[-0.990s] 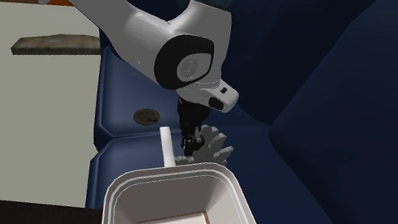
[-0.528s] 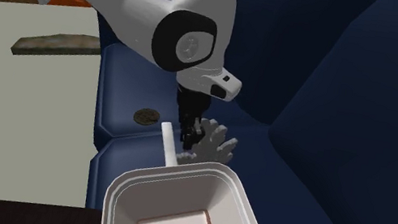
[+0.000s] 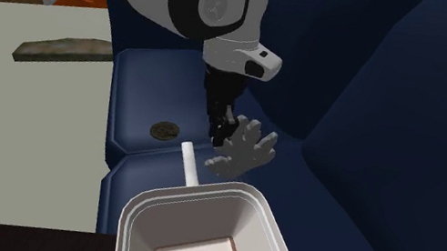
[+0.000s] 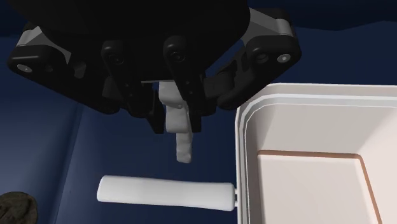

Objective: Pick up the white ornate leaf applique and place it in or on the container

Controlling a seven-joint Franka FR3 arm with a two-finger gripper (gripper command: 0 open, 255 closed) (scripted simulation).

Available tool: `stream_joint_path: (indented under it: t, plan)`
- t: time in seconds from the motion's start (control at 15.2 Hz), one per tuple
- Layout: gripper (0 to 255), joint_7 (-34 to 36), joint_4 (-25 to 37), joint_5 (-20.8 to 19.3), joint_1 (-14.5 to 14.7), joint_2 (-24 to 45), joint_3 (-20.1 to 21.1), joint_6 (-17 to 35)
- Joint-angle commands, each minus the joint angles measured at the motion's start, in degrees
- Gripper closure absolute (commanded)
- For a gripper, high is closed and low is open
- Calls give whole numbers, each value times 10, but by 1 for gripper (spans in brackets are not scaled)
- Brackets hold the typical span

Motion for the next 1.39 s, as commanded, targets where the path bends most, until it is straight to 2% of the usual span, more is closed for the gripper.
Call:
stream_joint_path:
  t: [0.0, 1.32]
  plan:
    - [255, -4, 8, 4, -1, -8, -1, -14]
    - [255, -20, 117, 26, -4, -56, -7, -166]
